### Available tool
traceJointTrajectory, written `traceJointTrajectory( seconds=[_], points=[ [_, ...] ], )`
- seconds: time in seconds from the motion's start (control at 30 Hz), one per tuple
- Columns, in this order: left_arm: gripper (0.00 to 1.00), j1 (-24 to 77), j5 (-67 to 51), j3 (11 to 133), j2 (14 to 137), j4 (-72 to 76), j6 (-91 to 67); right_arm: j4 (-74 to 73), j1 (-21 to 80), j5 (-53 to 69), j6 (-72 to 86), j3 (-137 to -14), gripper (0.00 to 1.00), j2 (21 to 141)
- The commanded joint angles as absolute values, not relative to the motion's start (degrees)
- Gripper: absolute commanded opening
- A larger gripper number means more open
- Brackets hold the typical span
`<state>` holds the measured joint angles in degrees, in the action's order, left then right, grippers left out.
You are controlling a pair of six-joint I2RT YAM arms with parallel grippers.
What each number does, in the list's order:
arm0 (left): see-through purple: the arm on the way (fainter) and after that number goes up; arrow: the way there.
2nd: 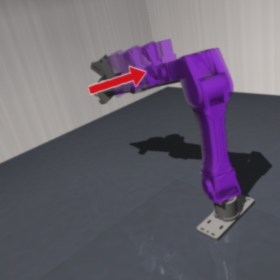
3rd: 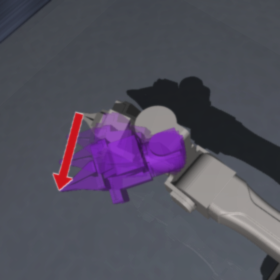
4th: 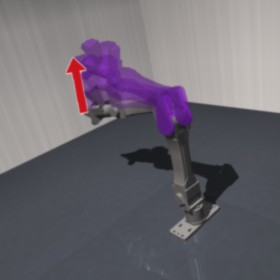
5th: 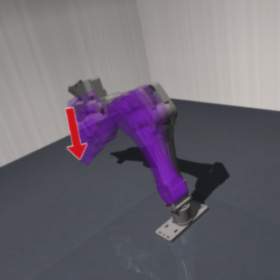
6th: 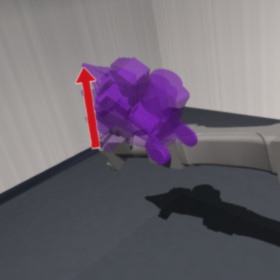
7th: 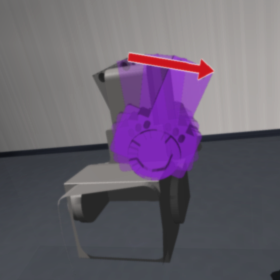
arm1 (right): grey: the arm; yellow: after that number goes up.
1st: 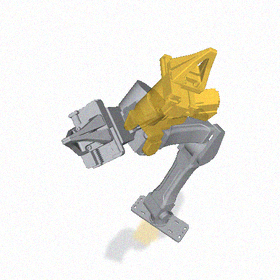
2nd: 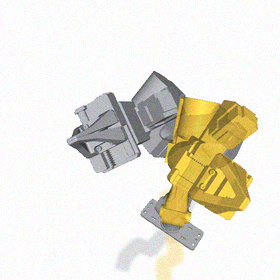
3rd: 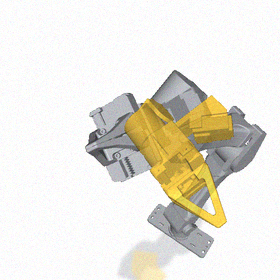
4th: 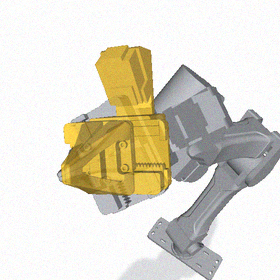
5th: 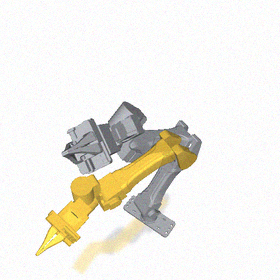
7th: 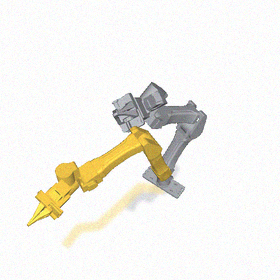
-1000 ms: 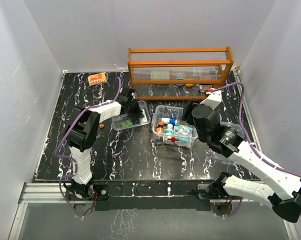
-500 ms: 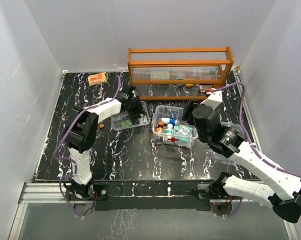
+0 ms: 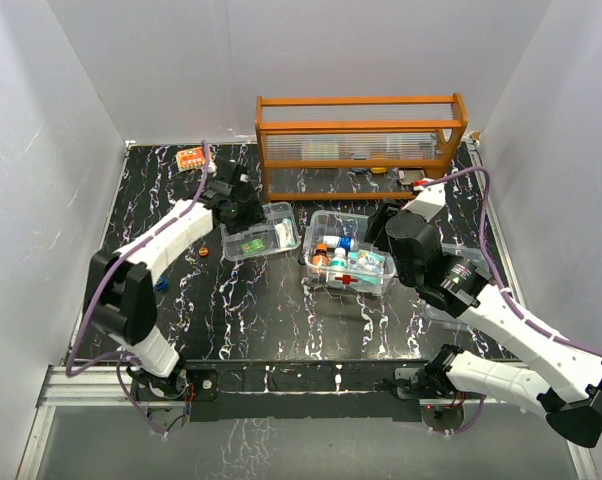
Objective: Organize the medicine kit
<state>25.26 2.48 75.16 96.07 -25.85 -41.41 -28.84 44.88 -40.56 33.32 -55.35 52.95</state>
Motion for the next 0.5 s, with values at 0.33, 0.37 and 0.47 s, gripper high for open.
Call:
traceJointTrajectory(
  seconds=[0.33,0.37,0.47],
  points=[
    [0.56,11.8,14.5,58.9,84.5,-31.5,-37.3,-26.0,44.7,-41.7,34.2,-55.4,0.51,51.7],
    [0.56,11.4,13.9,58.9,85.2,-31.4,-36.8,-26.0,44.7,-41.7,34.2,-55.4,0.51,51.7],
    [0.59,10.8,12.7,59.0,86.9,-30.5,-35.6,-26.0,44.7,-41.8,34.3,-55.4,0.51,51.8]
  ],
)
